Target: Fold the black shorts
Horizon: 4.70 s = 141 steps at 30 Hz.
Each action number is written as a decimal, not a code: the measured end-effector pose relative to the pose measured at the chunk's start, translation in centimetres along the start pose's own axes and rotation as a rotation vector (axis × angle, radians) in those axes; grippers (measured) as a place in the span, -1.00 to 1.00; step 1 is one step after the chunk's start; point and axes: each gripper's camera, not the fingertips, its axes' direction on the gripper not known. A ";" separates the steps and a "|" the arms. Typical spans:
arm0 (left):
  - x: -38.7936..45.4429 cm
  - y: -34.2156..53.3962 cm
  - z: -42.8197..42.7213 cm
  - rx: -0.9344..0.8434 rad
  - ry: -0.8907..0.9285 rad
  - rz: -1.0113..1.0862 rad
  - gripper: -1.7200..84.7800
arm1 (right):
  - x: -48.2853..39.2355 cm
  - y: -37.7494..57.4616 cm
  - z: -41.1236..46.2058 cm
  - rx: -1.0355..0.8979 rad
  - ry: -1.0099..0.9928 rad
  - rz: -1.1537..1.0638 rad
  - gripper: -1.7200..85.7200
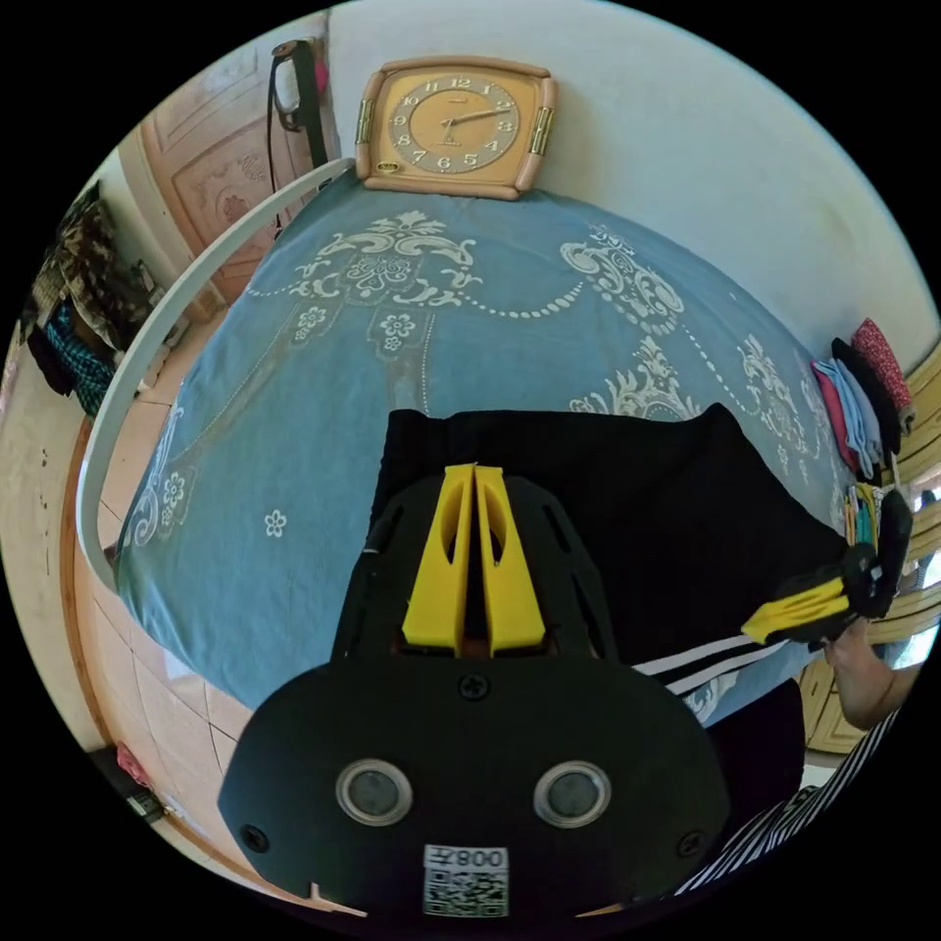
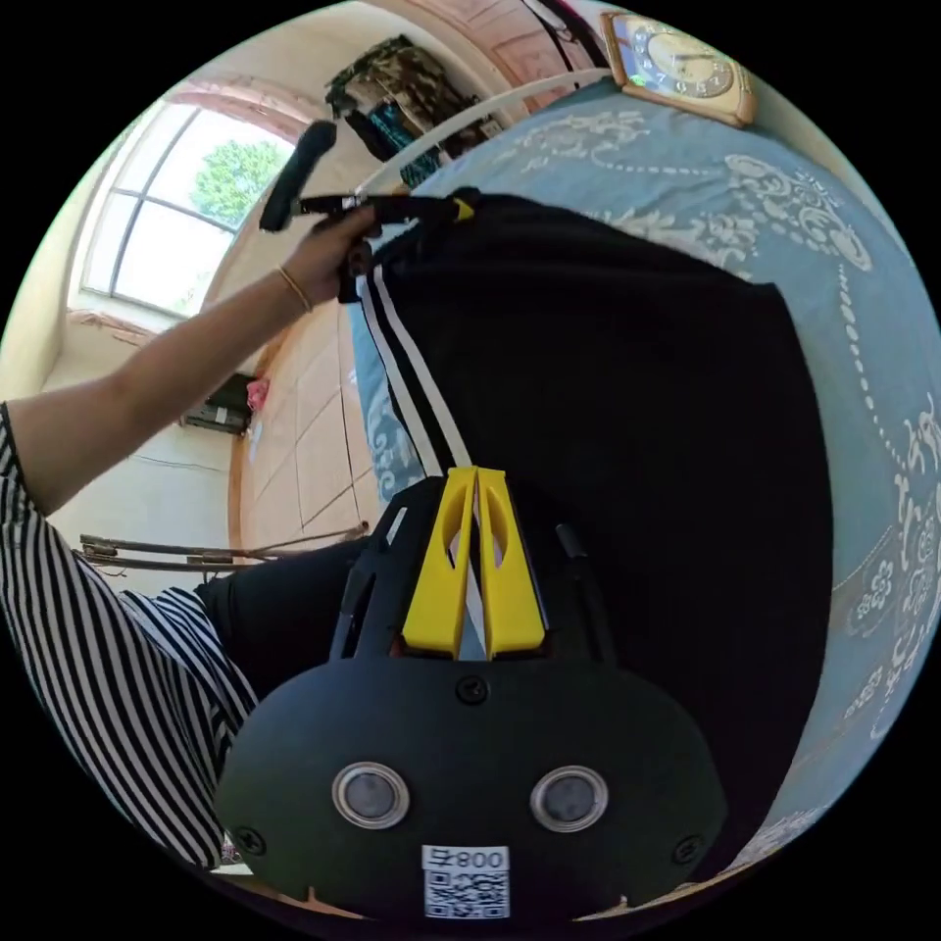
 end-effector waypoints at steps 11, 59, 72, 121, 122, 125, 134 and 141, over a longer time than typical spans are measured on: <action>6.0 -4.3 2.3 -0.052 0.023 -0.063 -0.96 | -0.9 6.8 3.6 -0.055 0.040 0.014 -0.96; 88.1 -17.2 16.7 -0.337 0.593 1.278 -0.68 | 7.7 69.7 -2.1 0.799 0.103 1.225 -0.70; 94.4 -18.0 18.8 -0.427 0.578 1.409 -0.81 | 6.2 72.0 -1.4 0.828 0.154 1.254 -0.69; 45.6 -26.9 14.0 -0.327 0.713 0.877 -0.84 | -2.2 27.9 3.7 0.501 -0.073 0.351 -0.80; 44.4 -26.5 14.6 -0.338 0.681 0.852 -0.83 | -1.8 26.8 4.2 0.477 -0.077 0.351 -0.80; 41.4 -25.4 15.6 -0.352 0.594 0.773 -0.85 | -0.7 24.2 5.8 0.399 -0.101 0.354 -0.79; 37.4 -19.2 12.3 -0.132 0.631 0.663 -0.92 | 0.6 19.3 6.4 0.333 -0.204 0.310 -0.80; 36.3 -14.5 14.8 -0.240 0.536 0.591 -0.95 | 2.2 20.0 2.4 0.453 -0.195 0.351 -0.89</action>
